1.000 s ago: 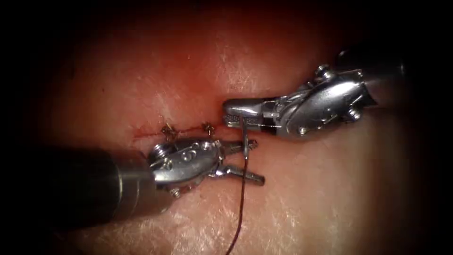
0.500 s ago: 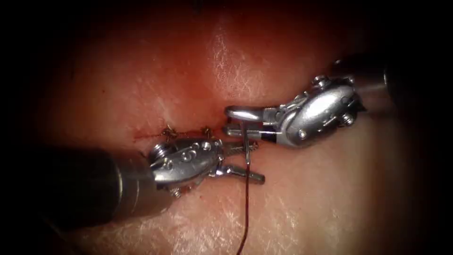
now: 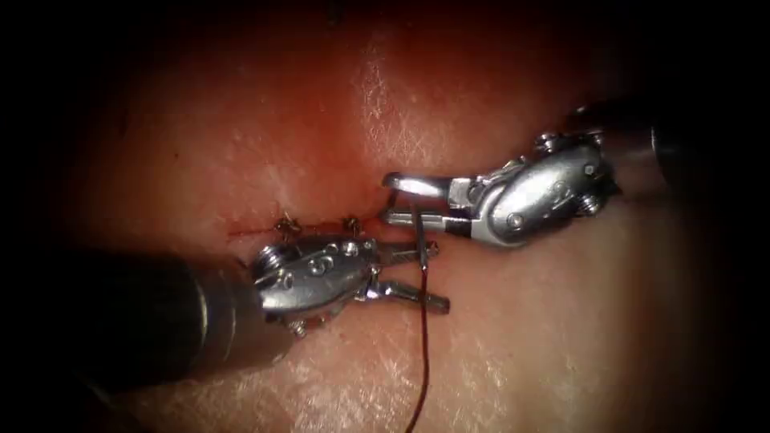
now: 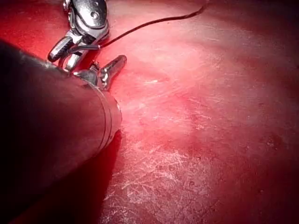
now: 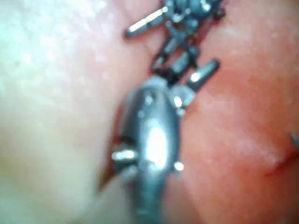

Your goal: Wound Closure

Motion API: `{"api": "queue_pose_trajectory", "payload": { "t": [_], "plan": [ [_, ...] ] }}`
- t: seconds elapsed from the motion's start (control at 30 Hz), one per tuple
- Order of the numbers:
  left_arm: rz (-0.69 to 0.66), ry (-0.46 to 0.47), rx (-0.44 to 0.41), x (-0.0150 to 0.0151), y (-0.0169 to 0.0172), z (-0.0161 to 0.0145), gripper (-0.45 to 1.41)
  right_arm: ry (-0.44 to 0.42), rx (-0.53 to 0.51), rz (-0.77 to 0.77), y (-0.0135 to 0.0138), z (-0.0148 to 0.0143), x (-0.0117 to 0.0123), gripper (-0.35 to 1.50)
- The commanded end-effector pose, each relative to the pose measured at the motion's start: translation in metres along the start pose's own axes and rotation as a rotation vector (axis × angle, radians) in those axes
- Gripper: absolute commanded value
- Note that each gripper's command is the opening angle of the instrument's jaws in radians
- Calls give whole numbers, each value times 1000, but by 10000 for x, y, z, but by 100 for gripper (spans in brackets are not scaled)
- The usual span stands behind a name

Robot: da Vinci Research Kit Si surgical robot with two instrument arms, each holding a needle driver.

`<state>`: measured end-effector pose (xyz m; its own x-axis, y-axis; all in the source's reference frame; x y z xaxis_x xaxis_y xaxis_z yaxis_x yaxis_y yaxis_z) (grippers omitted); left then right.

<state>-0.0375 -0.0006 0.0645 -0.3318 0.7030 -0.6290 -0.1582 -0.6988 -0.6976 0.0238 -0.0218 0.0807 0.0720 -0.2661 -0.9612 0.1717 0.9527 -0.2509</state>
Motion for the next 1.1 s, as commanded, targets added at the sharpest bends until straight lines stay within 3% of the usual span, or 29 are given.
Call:
{"api": "queue_pose_trajectory", "payload": {
  "t": [0.03,0.7,1.1],
  "plan": [
    [0,-3,-1,-5,-1,8,46,-3,6,8,-5,8,-5,-35],
    [1,-15,2,-7,0,10,42,2,74,225,-10,16,-8,-35],
    [2,-27,8,-10,2,12,42,-39,135,346,-1,12,0,-35]
  ]
}}
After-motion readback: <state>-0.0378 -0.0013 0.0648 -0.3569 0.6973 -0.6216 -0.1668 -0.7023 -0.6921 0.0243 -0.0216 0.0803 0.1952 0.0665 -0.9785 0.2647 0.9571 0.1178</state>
